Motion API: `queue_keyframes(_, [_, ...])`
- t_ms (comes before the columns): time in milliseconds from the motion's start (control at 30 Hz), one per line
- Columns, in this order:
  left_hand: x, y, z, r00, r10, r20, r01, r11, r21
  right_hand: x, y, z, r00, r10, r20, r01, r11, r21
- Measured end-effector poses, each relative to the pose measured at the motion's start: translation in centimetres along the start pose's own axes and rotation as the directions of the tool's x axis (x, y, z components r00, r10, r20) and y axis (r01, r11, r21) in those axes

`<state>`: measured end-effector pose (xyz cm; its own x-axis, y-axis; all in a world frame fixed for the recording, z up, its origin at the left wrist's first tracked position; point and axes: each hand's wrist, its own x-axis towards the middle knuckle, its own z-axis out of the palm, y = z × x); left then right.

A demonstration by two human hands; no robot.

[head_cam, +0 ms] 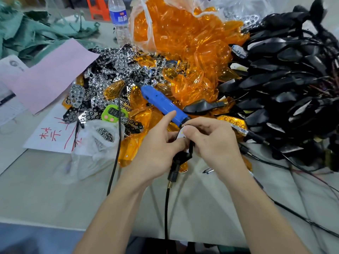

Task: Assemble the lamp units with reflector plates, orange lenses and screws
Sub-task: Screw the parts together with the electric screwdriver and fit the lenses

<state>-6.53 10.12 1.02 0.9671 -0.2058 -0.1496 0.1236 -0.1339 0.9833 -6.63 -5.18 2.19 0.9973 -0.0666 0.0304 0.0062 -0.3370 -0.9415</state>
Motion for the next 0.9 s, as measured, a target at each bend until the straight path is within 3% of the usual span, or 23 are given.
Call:
queue_keyframes(267, [-1.8, 0.8, 0.1, 0.984, -0.034, 0.174, 0.073, 0.973, -0.218, 1.2, -1.4, -1.0, 0.996, 0.075, 0.040, -0.082, 0.966, 0.244])
queue_keyframes(500, [-2.8, 1.8, 1.1, 0.991, -0.053, 0.125, 0.094, 0.935, -0.343, 0.8, -2.9, -1.3, 0.995, 0.074, 0.066, -0.091, 0.947, 0.307])
queue_keyframes(733, [-3.3, 2.5, 1.6, 0.998, -0.014, 0.060, 0.033, 0.943, -0.331, 0.5, -3.8, -1.6, 0.998, 0.009, 0.061, -0.028, 0.948, 0.317])
queue_keyframes(900, [-3.3, 2.9, 1.9, 0.998, -0.060, 0.036, 0.067, 0.960, -0.272, 0.4, -3.7, -1.8, 0.999, 0.006, 0.052, -0.025, 0.932, 0.362])
